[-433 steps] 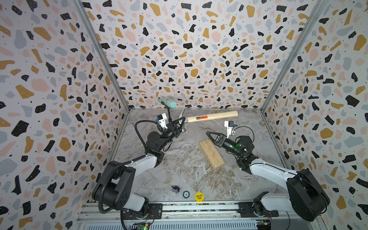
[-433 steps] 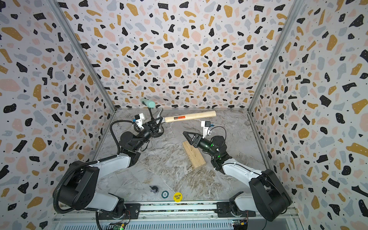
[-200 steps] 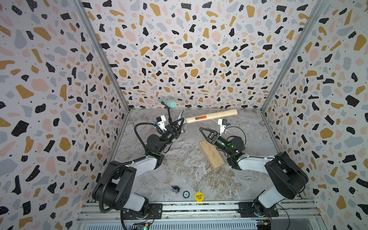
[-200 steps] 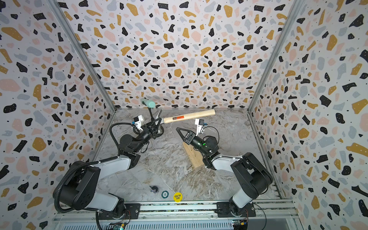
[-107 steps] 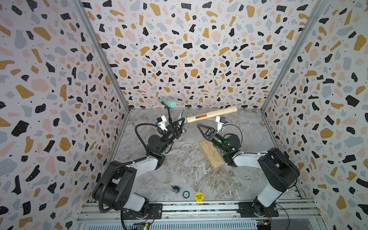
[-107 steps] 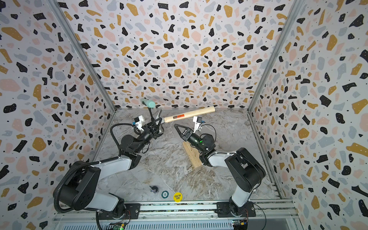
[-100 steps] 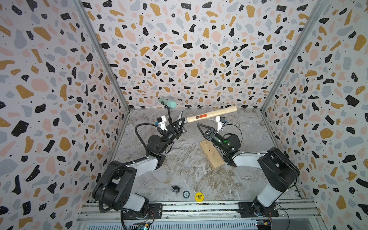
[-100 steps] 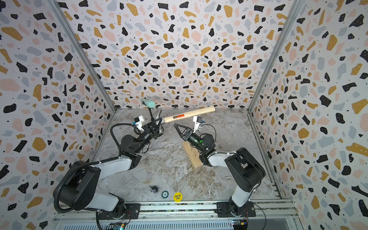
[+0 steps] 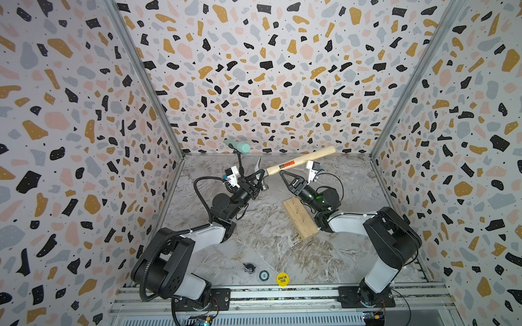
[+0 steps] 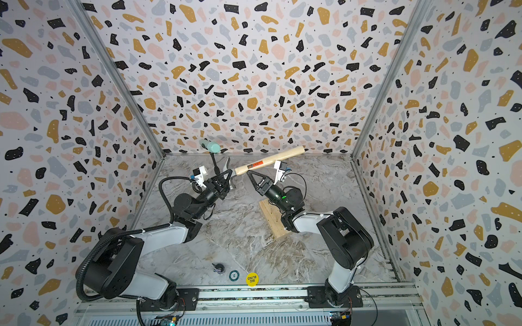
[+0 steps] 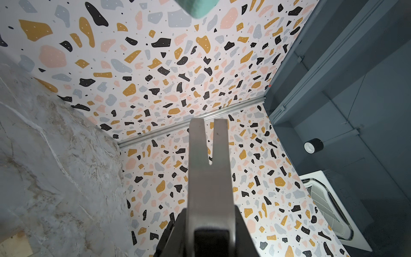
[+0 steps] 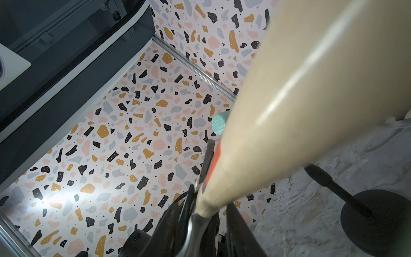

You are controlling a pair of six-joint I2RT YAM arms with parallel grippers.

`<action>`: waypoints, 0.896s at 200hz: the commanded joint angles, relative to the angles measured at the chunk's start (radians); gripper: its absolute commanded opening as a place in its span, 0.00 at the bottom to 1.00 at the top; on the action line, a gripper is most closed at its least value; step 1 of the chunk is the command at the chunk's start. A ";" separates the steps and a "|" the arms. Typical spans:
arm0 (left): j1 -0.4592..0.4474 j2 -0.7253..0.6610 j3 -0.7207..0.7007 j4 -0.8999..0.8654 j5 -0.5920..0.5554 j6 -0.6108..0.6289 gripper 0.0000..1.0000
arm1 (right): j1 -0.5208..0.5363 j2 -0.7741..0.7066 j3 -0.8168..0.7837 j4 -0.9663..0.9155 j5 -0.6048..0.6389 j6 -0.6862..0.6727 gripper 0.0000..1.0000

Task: Use a claw hammer to pull out a nail
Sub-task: Pick up the hammer at the center of the board.

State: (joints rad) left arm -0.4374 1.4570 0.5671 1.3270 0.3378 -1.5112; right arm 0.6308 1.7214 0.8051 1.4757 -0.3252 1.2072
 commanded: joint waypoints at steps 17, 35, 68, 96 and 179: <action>-0.024 -0.058 -0.006 0.199 0.038 0.010 0.00 | -0.014 0.001 0.069 0.052 0.002 0.005 0.36; -0.031 -0.066 -0.015 0.199 0.041 0.015 0.00 | -0.020 0.008 0.090 0.052 -0.002 0.007 0.36; -0.040 -0.080 -0.033 0.184 0.048 0.032 0.00 | -0.026 0.018 0.119 0.056 -0.010 0.015 0.35; -0.043 -0.088 -0.044 0.172 0.061 0.047 0.00 | -0.029 0.029 0.146 0.054 -0.024 0.025 0.39; -0.059 -0.103 -0.052 0.112 0.108 0.104 0.00 | -0.040 0.065 0.209 0.043 -0.047 0.051 0.41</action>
State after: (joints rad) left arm -0.4778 1.4006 0.5098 1.3201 0.3862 -1.4464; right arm 0.5945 1.7958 0.9497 1.4662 -0.3477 1.2392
